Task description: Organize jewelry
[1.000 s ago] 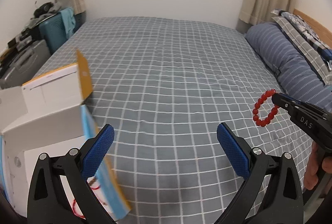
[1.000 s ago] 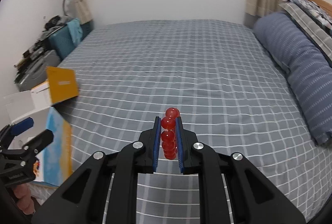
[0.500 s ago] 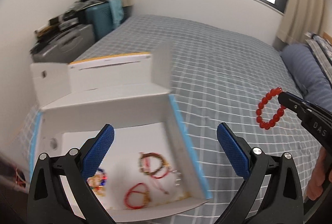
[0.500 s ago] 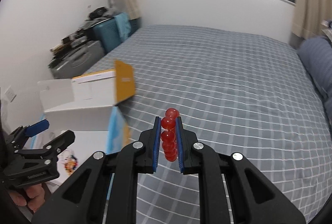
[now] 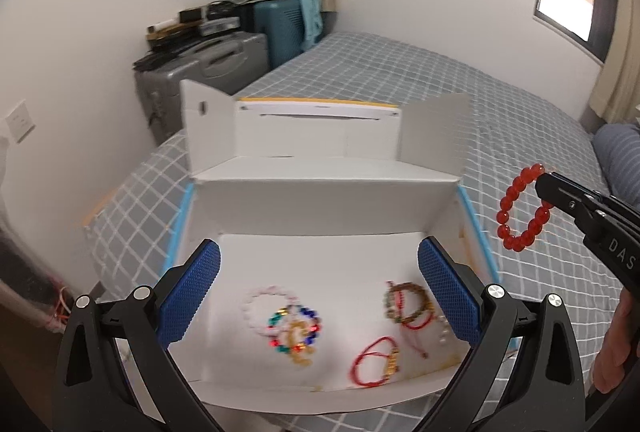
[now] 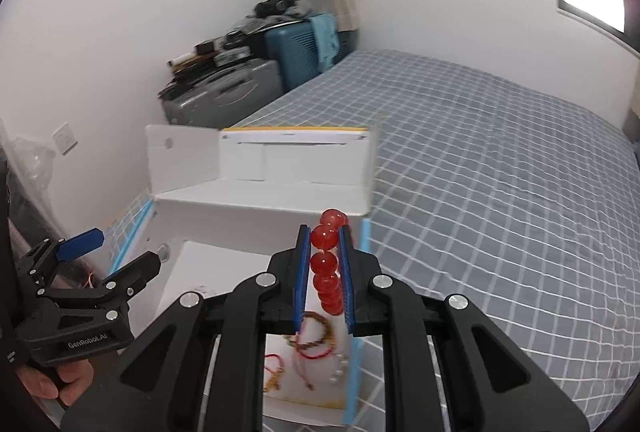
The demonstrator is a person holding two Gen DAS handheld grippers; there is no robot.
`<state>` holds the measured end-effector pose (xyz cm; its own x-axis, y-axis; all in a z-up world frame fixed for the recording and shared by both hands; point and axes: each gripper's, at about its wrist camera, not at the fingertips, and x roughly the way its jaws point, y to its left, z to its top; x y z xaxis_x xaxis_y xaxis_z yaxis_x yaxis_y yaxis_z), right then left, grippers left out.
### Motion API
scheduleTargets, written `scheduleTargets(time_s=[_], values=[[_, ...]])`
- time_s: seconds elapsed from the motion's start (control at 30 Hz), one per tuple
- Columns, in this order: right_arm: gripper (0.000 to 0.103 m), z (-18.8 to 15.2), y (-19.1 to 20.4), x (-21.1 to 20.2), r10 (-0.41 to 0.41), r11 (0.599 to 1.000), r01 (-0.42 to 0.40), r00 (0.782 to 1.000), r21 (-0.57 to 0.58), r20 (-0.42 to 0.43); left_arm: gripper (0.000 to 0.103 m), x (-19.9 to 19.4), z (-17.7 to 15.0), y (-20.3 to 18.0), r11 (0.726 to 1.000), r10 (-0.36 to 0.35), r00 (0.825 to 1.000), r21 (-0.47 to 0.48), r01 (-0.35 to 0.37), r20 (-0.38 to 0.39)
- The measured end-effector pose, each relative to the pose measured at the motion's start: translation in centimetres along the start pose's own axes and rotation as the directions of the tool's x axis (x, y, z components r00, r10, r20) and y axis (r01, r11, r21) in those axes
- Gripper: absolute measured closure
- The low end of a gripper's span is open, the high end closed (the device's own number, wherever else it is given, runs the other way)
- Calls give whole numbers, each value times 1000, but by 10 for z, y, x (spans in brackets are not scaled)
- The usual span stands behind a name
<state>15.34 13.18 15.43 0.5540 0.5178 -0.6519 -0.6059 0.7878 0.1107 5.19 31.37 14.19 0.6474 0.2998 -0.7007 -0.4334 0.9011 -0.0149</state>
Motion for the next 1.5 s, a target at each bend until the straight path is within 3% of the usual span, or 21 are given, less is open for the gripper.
scheduleTargets(time_s=[0.27, 0.6, 0.9, 0.97, 1.03, 1.1, 1.3, 1.5], values=[[90, -15, 40, 41, 32, 999, -35, 998, -36, -62, 6, 16, -17, 34, 999, 21, 998, -38, -23, -52], [90, -53, 48, 102, 48, 999, -52, 968, -8, -248, 6, 44, -37, 52, 997, 27, 992, -71, -35, -119], [87, -72, 52, 118, 44, 999, -47, 953, -4, -299, 6, 51, -45, 53, 997, 24, 990, -63, -33, -137], [80, -70, 53, 116, 38, 999, -41, 958, -5, -286, 6, 50, -46, 53, 998, 24, 990, -61, -33, -136], [59, -67, 51, 110, 41, 999, -42, 964, 4, -263, 6, 48, -46, 52, 998, 25, 991, -59, -34, -132], [53, -64, 50, 101, 32, 999, -33, 972, 1, -231, 6, 45, -47, 50, 998, 24, 992, -56, -31, -126], [7, -63, 44, 66, 17, 1000, -17, 991, -2, -134, 6, 28, -51, 41, 999, 18, 995, -40, -22, -94], [7, -77, 36, 32, -49, 999, 49, 997, -5, -61, 6, 10, -66, 32, 1000, -1, 997, -25, -1, -74]])
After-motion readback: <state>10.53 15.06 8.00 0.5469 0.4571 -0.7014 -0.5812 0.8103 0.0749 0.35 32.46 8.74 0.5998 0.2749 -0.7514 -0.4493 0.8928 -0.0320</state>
